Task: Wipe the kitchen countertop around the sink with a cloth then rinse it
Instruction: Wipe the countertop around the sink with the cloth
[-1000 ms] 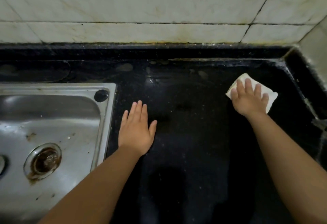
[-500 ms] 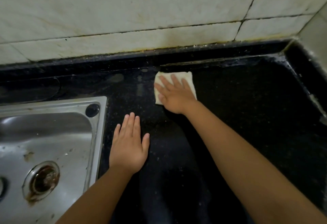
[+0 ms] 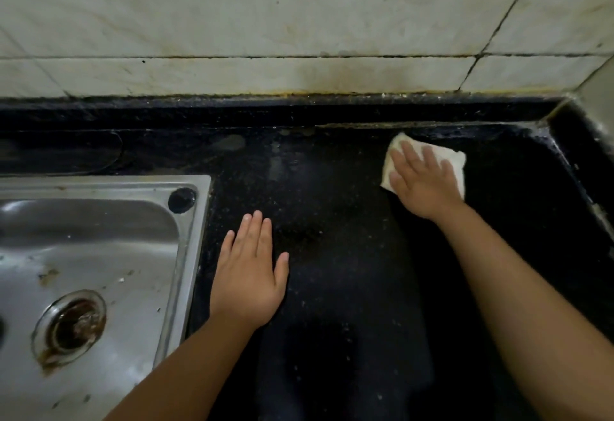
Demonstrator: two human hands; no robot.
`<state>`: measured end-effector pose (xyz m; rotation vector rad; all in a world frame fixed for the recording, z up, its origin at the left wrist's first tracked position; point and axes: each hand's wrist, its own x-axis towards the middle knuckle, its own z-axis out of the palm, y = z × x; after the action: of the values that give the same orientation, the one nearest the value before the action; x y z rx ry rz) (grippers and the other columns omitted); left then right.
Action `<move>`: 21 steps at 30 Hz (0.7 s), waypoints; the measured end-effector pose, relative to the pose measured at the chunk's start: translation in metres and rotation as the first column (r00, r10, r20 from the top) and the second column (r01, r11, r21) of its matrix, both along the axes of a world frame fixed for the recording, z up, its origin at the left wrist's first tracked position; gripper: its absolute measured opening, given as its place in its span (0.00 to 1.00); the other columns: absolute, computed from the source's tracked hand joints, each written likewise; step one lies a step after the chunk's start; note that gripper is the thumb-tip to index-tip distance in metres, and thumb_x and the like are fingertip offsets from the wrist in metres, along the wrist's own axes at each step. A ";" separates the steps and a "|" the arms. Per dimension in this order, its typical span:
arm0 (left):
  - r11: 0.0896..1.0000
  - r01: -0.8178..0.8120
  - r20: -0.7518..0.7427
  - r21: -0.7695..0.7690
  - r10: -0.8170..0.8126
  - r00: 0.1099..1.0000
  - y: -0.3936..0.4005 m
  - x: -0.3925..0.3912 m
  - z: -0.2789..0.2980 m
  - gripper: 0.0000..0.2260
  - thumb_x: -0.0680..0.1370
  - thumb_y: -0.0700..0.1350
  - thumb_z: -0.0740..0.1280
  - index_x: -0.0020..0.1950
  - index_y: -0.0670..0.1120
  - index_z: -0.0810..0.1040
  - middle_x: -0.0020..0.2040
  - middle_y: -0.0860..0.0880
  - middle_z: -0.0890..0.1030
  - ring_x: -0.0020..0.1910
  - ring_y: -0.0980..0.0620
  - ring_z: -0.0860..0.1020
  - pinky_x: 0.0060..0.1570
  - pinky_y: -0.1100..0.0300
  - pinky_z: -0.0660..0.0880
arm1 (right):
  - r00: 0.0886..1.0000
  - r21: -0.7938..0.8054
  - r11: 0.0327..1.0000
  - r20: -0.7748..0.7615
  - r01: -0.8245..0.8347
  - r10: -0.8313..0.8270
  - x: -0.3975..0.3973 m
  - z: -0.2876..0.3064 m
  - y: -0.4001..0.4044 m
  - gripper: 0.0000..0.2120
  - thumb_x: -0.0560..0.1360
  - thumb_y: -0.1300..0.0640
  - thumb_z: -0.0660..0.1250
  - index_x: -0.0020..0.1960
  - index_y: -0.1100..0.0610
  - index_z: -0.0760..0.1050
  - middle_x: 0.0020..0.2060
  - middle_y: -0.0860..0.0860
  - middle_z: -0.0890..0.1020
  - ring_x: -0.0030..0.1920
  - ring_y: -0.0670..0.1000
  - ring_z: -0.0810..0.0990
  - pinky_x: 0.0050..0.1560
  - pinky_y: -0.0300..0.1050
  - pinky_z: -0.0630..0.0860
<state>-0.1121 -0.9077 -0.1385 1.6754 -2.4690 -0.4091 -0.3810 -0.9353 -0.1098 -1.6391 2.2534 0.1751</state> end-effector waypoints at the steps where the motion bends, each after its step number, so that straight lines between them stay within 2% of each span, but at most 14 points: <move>1: 1.000 -0.005 -0.005 -0.004 0.005 1.000 0.000 0.000 0.000 0.40 0.67 0.60 0.30 0.75 0.43 0.49 0.76 0.48 0.48 0.68 0.59 0.37 0.66 0.63 0.32 | 0.999 -0.017 0.999 0.004 -0.049 0.049 0.015 -0.003 -0.017 0.24 0.82 0.49 0.42 0.76 0.48 0.40 0.76 0.46 0.39 0.75 0.54 0.39 0.73 0.54 0.41; 3: 1.000 0.000 -0.005 -0.007 0.000 1.000 0.000 0.001 -0.001 0.40 0.66 0.60 0.29 0.75 0.44 0.48 0.76 0.49 0.46 0.67 0.60 0.36 0.66 0.63 0.31 | 0.986 -0.054 0.985 0.032 -0.162 0.164 0.047 -0.008 -0.046 0.24 0.82 0.49 0.42 0.76 0.49 0.40 0.76 0.46 0.40 0.76 0.54 0.39 0.73 0.53 0.41; 5: 1.000 -0.006 -0.073 0.004 0.007 0.997 -0.001 0.002 0.001 0.39 0.67 0.60 0.31 0.75 0.43 0.50 0.76 0.48 0.49 0.68 0.59 0.37 0.66 0.66 0.32 | 0.967 -0.074 0.967 0.060 -0.243 0.248 0.077 -0.011 -0.066 0.24 0.82 0.49 0.42 0.76 0.49 0.40 0.76 0.45 0.41 0.76 0.53 0.40 0.73 0.52 0.41; 9: 0.998 -0.045 -0.236 -0.049 0.032 0.971 -0.010 0.016 0.010 0.35 0.72 0.58 0.40 0.72 0.41 0.60 0.73 0.49 0.57 0.70 0.58 0.46 0.69 0.63 0.42 | 0.950 -0.091 0.951 0.074 -0.296 0.303 0.115 -0.012 -0.090 0.24 0.82 0.49 0.42 0.76 0.50 0.40 0.76 0.46 0.41 0.76 0.53 0.40 0.73 0.52 0.40; 11: 0.994 -0.035 -0.197 -0.108 0.013 0.980 -0.022 0.039 0.013 0.32 0.73 0.57 0.44 0.70 0.38 0.63 0.71 0.48 0.60 0.69 0.55 0.52 0.69 0.57 0.49 | 0.931 -0.074 0.935 0.090 -0.347 0.353 0.132 -0.012 -0.094 0.24 0.82 0.50 0.42 0.76 0.51 0.40 0.76 0.46 0.41 0.76 0.53 0.39 0.73 0.51 0.39; 13: 0.989 -0.040 -0.129 -0.145 0.021 0.991 -0.034 0.063 0.018 0.31 0.74 0.56 0.47 0.69 0.36 0.65 0.71 0.41 0.64 0.68 0.53 0.54 0.68 0.54 0.53 | 0.893 -0.069 0.900 0.118 -0.430 0.435 0.152 -0.010 -0.088 0.24 0.82 0.50 0.42 0.76 0.50 0.41 0.76 0.46 0.41 0.76 0.53 0.39 0.73 0.51 0.38; 16: 0.991 -0.111 -0.091 -0.077 0.104 0.990 -0.039 0.084 0.022 0.31 0.74 0.55 0.48 0.72 0.38 0.60 0.73 0.42 0.60 0.69 0.56 0.50 0.68 0.58 0.48 | 0.816 -0.089 0.826 0.127 -0.557 0.564 0.169 -0.011 -0.054 0.24 0.81 0.49 0.42 0.76 0.49 0.43 0.76 0.45 0.42 0.75 0.52 0.39 0.73 0.51 0.37; 18: 0.995 -0.084 -0.083 -0.059 0.079 0.993 -0.033 0.082 0.017 0.35 0.73 0.59 0.43 0.73 0.39 0.55 0.74 0.46 0.53 0.69 0.56 0.45 0.69 0.58 0.45 | 0.765 -0.079 0.773 0.110 -0.629 0.634 0.158 -0.013 -0.018 0.27 0.78 0.42 0.36 0.76 0.48 0.41 0.76 0.44 0.41 0.75 0.50 0.38 0.73 0.50 0.36; 19: 0.996 -0.068 -0.050 -0.050 0.065 0.997 -0.029 0.078 0.013 0.36 0.72 0.61 0.40 0.74 0.40 0.54 0.73 0.48 0.51 0.70 0.55 0.44 0.68 0.58 0.45 | 0.753 -0.062 0.760 0.108 -0.647 0.650 0.147 -0.012 -0.002 0.33 0.73 0.37 0.30 0.76 0.47 0.41 0.75 0.43 0.40 0.75 0.49 0.37 0.72 0.49 0.36; 20: 0.998 -0.046 0.004 -0.047 0.047 0.999 -0.025 0.075 0.007 0.36 0.72 0.61 0.39 0.73 0.39 0.56 0.73 0.48 0.52 0.70 0.53 0.46 0.68 0.56 0.47 | 0.762 -0.023 0.768 0.107 -0.640 0.638 0.133 -0.009 0.011 0.40 0.66 0.33 0.24 0.75 0.45 0.40 0.75 0.42 0.39 0.75 0.48 0.37 0.72 0.48 0.36; 21: 0.999 -0.016 0.069 -0.042 0.019 0.997 -0.021 0.073 0.001 0.35 0.75 0.61 0.40 0.71 0.37 0.61 0.72 0.44 0.58 0.70 0.49 0.52 0.66 0.53 0.52 | 0.790 0.025 0.792 0.088 -0.610 0.607 0.120 -0.007 0.016 0.46 0.60 0.30 0.19 0.75 0.44 0.39 0.75 0.41 0.39 0.75 0.47 0.37 0.71 0.47 0.37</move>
<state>-0.0388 -0.9284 -0.1379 1.7215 -2.4911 -0.3013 -0.2612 -0.9188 -0.1170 -2.2493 1.5669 0.3183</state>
